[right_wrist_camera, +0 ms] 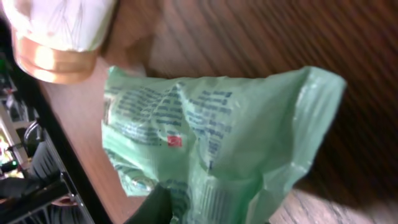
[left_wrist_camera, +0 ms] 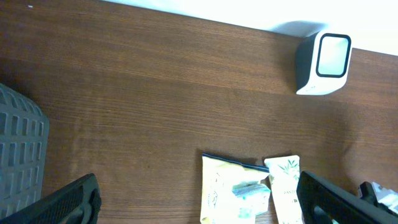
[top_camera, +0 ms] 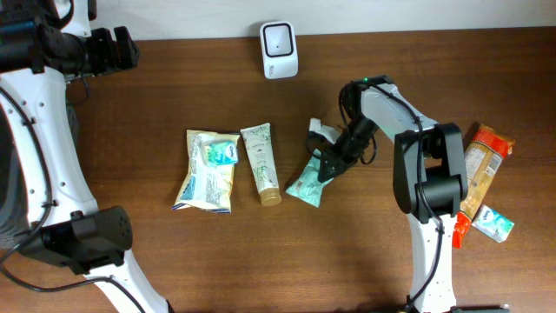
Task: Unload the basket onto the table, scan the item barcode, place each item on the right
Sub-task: 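Grasp the green plastic bag with the right gripper and lift toward scanner, then hold the green bag under the scanner window with the right gripper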
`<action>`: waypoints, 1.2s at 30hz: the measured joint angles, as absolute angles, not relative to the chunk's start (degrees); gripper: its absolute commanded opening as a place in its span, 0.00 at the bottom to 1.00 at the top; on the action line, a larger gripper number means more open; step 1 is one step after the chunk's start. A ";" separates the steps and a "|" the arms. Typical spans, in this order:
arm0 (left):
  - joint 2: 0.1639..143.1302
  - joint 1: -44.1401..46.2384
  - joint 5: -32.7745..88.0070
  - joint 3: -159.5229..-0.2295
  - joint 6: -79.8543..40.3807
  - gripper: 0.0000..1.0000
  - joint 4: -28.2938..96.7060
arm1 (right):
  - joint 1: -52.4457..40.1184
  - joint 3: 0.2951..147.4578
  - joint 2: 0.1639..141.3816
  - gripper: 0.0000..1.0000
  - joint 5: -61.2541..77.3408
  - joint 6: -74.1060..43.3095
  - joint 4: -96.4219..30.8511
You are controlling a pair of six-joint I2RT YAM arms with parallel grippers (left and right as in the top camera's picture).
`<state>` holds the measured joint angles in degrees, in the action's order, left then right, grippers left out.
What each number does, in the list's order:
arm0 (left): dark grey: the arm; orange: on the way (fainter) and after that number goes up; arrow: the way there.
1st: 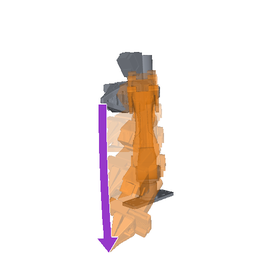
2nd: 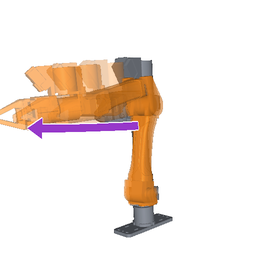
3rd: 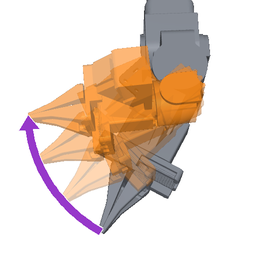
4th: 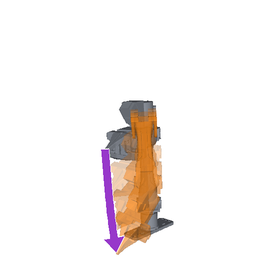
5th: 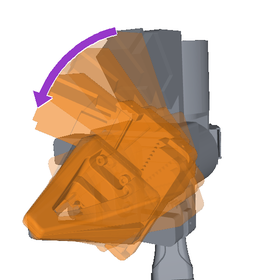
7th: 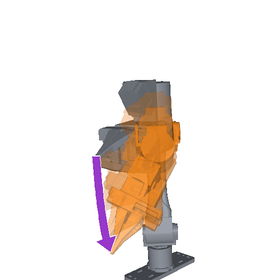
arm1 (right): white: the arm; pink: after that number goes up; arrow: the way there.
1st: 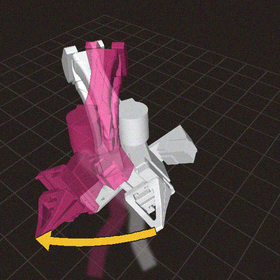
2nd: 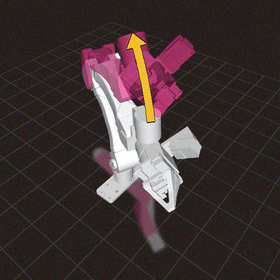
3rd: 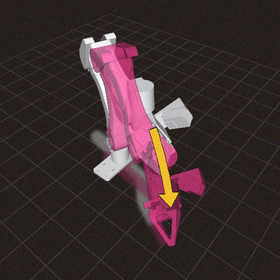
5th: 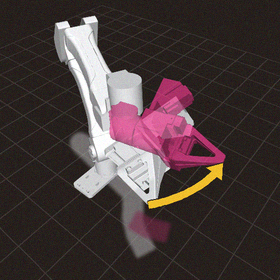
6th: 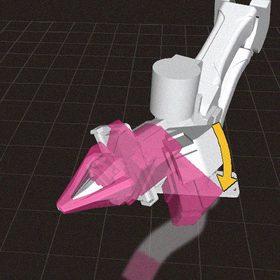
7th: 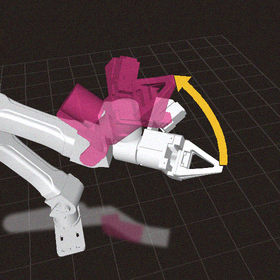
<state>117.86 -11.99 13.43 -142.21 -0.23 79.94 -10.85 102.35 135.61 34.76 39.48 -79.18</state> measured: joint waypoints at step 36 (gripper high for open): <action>117.86 -11.99 13.43 -142.21 -0.23 0.99 79.90 | -28.47 113.69 127.28 0.04 -22.15 42.22 -6.15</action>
<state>117.86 -11.99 13.43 -142.21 -0.23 79.90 -28.47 113.69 127.28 -22.15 42.22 -6.15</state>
